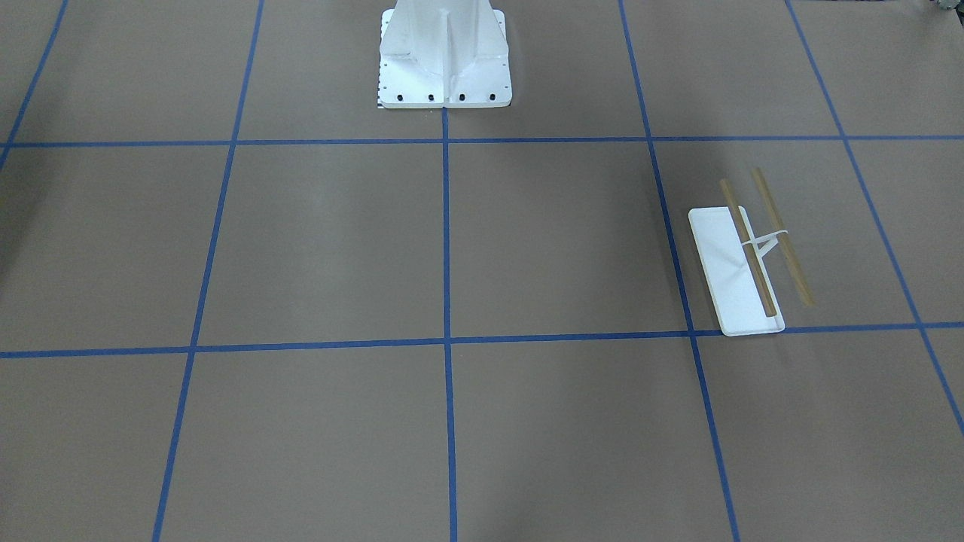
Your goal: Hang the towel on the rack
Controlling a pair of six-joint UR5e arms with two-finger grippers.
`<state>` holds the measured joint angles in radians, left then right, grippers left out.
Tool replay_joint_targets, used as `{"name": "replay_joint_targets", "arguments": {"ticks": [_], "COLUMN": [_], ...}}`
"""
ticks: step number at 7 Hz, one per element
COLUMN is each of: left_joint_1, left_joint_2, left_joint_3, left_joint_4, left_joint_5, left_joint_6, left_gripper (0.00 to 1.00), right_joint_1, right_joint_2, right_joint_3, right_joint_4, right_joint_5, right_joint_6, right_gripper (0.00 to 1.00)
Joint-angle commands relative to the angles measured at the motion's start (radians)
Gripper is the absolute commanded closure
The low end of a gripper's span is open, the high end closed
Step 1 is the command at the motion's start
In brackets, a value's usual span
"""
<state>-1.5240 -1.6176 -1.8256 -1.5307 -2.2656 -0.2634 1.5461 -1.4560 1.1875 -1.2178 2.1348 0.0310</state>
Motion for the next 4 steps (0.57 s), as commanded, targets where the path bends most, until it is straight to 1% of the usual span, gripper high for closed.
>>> {"name": "replay_joint_targets", "arguments": {"ticks": [1,2,4], "left_joint_1": [0.001,0.001,0.001], "left_joint_2": [-0.001,-0.004,-0.011], "left_joint_3": [-0.011,-0.011,-0.012], "left_joint_4": [0.0,0.0,0.001], "left_joint_5": [0.0,0.0,0.0], "left_joint_6": [0.0,0.0,0.0], "left_gripper": [0.02,0.02,0.02], "right_joint_1": [-0.009,-0.009,-0.009], "right_joint_2": [0.031,0.029,0.029], "right_joint_3": [-0.15,-0.157,-0.213], "right_joint_4": [0.173,0.172,0.173], "right_joint_5": [0.016,0.078,0.146], "right_joint_6": [0.087,0.09,0.101], "right_gripper": [0.0,0.0,0.0]}}
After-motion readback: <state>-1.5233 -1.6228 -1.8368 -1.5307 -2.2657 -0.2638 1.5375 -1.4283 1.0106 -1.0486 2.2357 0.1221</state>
